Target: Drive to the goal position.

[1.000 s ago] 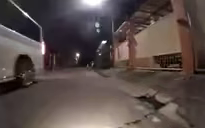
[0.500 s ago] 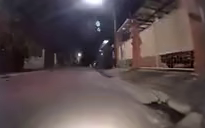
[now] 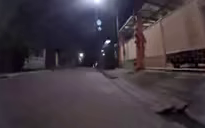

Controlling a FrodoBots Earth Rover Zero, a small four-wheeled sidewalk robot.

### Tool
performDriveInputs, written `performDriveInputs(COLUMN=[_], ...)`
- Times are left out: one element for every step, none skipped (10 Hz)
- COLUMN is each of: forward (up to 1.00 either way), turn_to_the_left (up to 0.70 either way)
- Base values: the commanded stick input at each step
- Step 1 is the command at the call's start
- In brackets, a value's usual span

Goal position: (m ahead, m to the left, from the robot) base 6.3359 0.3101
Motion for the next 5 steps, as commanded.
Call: performDriveInputs(forward=[0.70,0.70,0.70,0.70,0.70], turn_to_the_left=[0.12,0.00,0.00,0.00,0.00])
